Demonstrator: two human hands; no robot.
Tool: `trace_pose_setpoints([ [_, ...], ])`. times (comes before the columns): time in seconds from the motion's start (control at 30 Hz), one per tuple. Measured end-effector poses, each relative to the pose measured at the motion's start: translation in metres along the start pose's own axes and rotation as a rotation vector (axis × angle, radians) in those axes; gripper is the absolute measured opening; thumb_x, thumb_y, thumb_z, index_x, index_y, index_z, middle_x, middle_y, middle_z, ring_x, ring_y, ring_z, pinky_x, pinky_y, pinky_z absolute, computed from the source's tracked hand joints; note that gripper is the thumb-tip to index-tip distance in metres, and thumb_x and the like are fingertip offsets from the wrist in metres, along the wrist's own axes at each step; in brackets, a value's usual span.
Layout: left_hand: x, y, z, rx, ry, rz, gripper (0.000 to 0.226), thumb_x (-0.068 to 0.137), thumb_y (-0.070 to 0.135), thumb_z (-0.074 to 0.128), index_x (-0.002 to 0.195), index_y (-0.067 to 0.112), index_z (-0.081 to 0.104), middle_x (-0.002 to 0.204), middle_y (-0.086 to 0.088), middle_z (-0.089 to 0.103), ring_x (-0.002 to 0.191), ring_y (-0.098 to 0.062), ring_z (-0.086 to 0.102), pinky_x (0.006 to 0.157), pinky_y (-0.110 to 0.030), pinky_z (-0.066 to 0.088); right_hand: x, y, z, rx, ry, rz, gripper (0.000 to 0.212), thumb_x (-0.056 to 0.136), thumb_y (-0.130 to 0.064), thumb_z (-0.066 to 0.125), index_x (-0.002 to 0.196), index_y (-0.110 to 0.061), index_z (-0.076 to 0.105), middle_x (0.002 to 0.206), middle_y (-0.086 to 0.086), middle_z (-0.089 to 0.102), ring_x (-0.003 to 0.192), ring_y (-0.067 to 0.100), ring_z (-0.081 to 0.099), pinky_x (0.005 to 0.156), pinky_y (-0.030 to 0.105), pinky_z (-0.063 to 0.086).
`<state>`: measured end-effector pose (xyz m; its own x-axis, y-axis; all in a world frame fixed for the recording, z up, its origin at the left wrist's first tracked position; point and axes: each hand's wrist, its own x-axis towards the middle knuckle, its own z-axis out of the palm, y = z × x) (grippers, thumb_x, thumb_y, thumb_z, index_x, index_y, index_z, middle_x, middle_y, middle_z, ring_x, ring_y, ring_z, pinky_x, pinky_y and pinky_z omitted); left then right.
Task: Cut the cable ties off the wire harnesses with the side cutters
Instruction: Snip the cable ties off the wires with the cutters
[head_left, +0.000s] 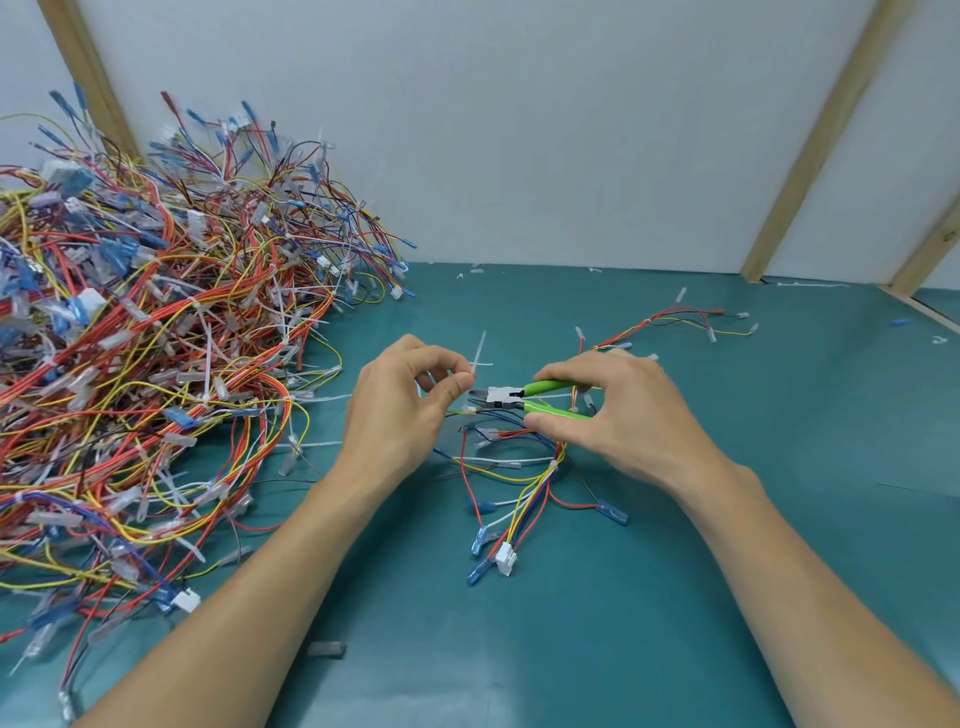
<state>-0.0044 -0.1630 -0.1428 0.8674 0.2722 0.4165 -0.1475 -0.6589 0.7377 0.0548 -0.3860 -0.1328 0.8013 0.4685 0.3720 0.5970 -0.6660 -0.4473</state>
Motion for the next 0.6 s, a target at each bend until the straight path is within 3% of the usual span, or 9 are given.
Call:
trace_pose_setpoints([
  [0.6,0.0009,0.0024,-0.0025,0.018,-0.017,0.024,0.009,0.089,0.017,0.075,0.084,0.024,0.075,0.083,0.002,0.062,0.077,-0.011,0.057,0.066,-0.007,0.032,-0.0004,-0.0030,0.0004,0.036,0.021,0.008,0.036,0.075,-0.061,0.079,0.104,-0.041,0.075,0.099,-0.020,0.071,0.098,0.015,0.059,0.090,0.042,0.050],
])
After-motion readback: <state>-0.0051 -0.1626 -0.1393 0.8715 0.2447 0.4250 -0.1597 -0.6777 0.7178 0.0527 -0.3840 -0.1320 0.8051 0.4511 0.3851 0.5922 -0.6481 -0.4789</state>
